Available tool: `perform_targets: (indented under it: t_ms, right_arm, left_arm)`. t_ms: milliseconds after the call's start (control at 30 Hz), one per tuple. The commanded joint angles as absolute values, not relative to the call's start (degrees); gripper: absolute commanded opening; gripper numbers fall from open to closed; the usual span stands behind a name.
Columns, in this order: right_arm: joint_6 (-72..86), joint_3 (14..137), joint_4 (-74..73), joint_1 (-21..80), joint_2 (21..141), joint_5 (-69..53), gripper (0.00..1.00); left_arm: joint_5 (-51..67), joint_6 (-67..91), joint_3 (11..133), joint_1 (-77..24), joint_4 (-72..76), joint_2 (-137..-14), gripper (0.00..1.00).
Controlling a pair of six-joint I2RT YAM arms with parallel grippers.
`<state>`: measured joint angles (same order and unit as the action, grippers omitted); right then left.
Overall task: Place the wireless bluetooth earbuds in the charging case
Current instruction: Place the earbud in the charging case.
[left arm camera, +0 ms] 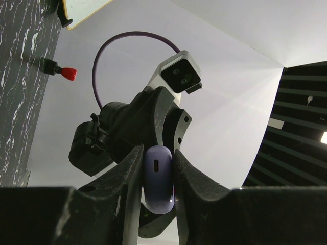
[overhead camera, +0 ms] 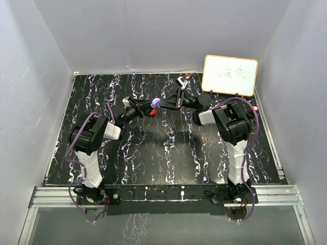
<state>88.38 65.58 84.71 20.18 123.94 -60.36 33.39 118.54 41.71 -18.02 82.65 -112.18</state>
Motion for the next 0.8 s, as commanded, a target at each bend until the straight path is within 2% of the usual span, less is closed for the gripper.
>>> perform_targets:
  t_ms: [0,767]
  right_arm:
    - [87.2,66.3,104.3,20.1,123.8,-59.8,0.0]
    - [87.3,66.7,104.2,19.8,124.8,-60.1,0.0]
  left_arm:
    - [33.5,136.2,42.5,-17.5,102.5,-110.8,0.0]
    - [33.9,135.9,43.0,-17.5,102.5,-110.2,0.0]
